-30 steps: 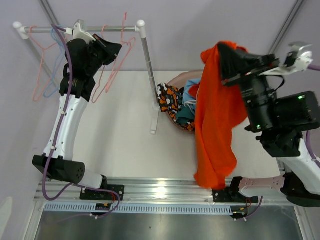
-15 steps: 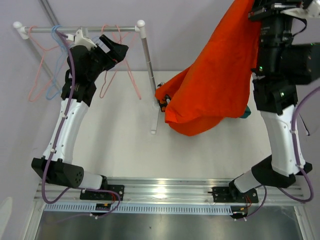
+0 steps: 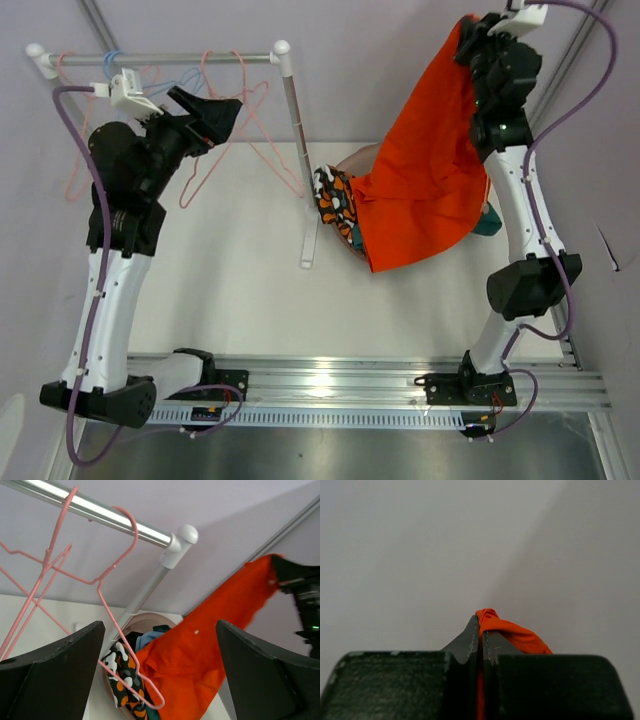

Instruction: Remove the shorts from the hanger

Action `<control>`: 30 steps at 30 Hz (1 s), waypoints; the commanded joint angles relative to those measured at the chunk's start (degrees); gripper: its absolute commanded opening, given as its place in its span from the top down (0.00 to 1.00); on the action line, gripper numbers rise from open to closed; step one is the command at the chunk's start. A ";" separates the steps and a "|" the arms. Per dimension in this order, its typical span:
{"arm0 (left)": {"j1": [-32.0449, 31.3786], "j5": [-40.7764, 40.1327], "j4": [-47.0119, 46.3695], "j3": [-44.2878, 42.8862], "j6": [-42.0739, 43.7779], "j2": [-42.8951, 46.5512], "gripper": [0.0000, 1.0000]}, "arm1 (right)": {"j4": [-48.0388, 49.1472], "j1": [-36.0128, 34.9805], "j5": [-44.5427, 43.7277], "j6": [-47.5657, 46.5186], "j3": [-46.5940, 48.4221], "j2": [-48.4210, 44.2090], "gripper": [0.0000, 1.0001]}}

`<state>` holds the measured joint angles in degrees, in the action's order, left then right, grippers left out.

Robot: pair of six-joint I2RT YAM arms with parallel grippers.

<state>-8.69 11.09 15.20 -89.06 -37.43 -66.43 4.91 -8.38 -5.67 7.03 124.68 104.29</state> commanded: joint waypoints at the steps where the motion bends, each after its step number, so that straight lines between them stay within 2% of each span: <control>1: 0.34 2.18 -0.79 0.73 1.31 3.49 0.01 | 10.26 -1.02 4.26 5.27 -12.54 -6.70 1.00; 7: 0.34 2.79 -0.61 2.74 0.52 7.28 0.01 | 21.79 -8.92 -1.77 5.81 -45.33 -20.85 1.00; 11: 0.34 2.88 0.27 3.62 0.43 9.65 0.01 | 25.32 -16.12 -8.12 6.85 -60.29 -26.24 1.00; 17: 0.25 2.88 2.29 6.17 0.78 12.46 0.01 | 24.53 -20.27 -14.44 13.18 -75.16 -22.31 1.00; 22: 0.25 2.88 5.53 6.35 1.74 14.75 0.01 | 18.92 -19.57 -16.83 18.20 -75.91 -15.36 1.00; 24: 0.25 2.53 7.29 6.52 2.71 15.28 0.01 | 14.46 -19.13 -14.91 18.55 -73.29 -13.16 0.64; 25: 0.25 2.44 7.91 6.53 3.06 15.89 0.01 | 13.30 -19.13 -14.72 18.46 -72.40 -12.97 0.24; 26: 0.25 2.09 8.52 6.53 3.59 16.16 0.01 | 12.24 -19.39 -14.89 18.11 -71.87 -13.15 0.06; 27: 0.34 1.40 9.83 6.53 4.55 16.42 0.01 | 10.67 -19.83 -15.59 17.67 -71.43 -13.84 0.01; 30: 0.34 0.60 12.38 5.57 6.40 16.86 0.01 | 7.33 -21.67 -20.59 15.13 -70.11 -19.46 0.00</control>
<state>-8.69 12.29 24.23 -82.50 -34.39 -50.24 16.99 -29.23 -19.75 23.64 51.40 90.30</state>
